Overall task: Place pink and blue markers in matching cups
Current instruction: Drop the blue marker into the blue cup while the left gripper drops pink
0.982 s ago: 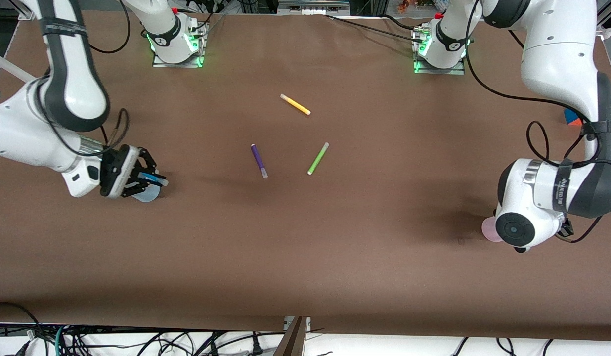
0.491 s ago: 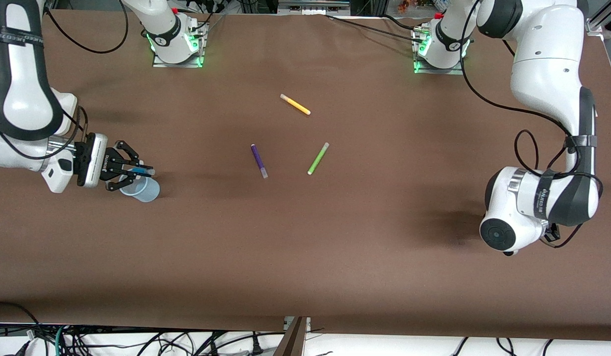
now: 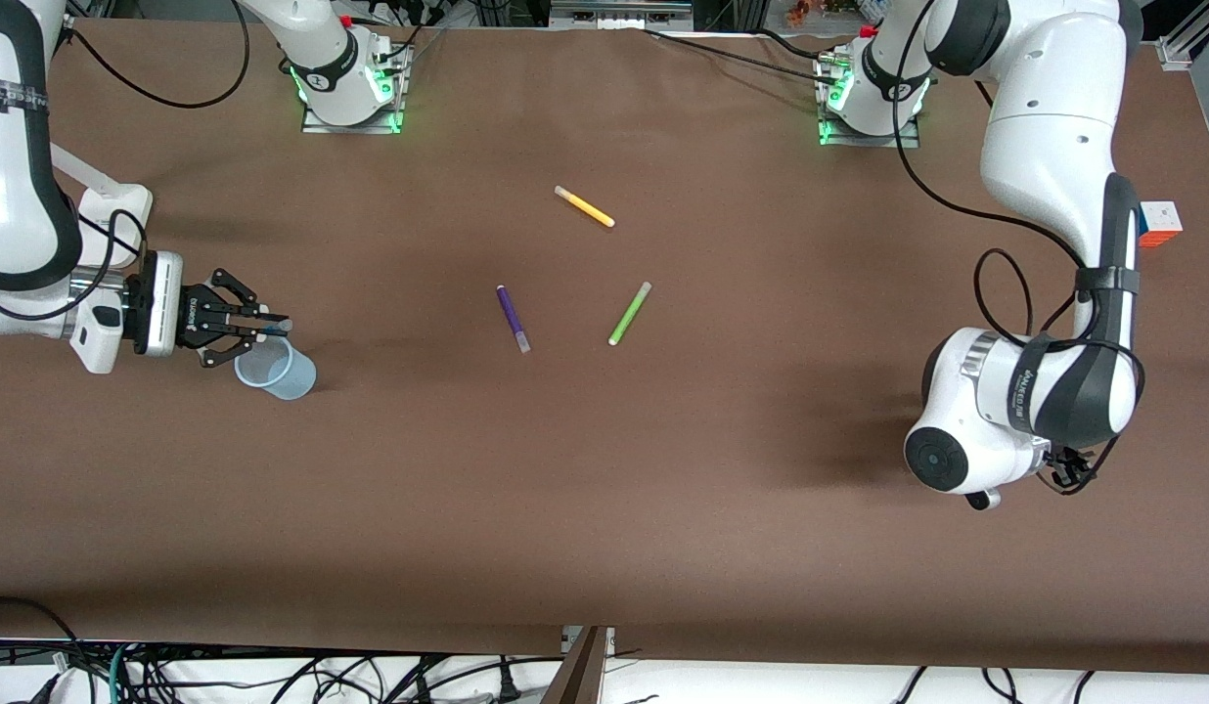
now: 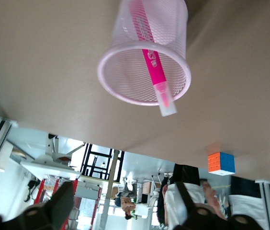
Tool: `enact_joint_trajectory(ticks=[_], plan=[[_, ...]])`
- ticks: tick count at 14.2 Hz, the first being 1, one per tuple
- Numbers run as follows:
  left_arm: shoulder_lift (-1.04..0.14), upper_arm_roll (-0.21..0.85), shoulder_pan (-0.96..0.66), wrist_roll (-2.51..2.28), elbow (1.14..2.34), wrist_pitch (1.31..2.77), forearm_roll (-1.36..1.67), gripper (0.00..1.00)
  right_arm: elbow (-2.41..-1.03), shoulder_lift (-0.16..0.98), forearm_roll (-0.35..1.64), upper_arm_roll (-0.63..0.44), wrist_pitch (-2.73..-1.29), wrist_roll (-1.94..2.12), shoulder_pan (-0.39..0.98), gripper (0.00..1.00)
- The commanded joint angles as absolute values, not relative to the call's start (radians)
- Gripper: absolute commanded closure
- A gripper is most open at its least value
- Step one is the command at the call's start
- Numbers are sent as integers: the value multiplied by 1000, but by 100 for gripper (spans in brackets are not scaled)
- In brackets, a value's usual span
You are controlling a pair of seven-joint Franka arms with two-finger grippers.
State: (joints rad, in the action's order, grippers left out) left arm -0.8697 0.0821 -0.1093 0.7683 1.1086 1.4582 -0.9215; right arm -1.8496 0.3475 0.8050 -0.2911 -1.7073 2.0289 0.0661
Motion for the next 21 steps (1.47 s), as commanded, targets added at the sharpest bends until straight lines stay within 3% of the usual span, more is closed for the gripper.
enact_joint_trajectory(ticks=[1, 10, 15, 16, 17, 18, 21], plan=[[-761, 86, -124, 707, 1103, 1422, -785, 0, -1835, 391, 870, -284, -1652, 2121, 17, 100], [-445, 84, -120, 100, 1193, 1364, -208, 0, -1777, 480, 896, -282, -1638, 2223, -21, 100], [-306, 83, -57, 29, 1271, 1409, -23, 0, -1700, 540, 911, -281, -1620, 2229, -23, 99], [-279, 83, -43, 29, 1304, 1449, -15, 0, -1692, 546, 917, -281, -1618, 2224, -23, 86], [-250, 83, -29, 29, 1349, 1495, -15, 0, -1692, 548, 928, -281, -1617, 2214, -23, 40], [-218, 83, -19, 29, 1402, 1544, -15, 0, -1692, 552, 942, -281, -1615, 2214, -23, 0], [-135, 83, 29, 46, 1517, 1623, 23, 0, -1683, 543, 946, -282, -1579, 2114, -31, 0]])
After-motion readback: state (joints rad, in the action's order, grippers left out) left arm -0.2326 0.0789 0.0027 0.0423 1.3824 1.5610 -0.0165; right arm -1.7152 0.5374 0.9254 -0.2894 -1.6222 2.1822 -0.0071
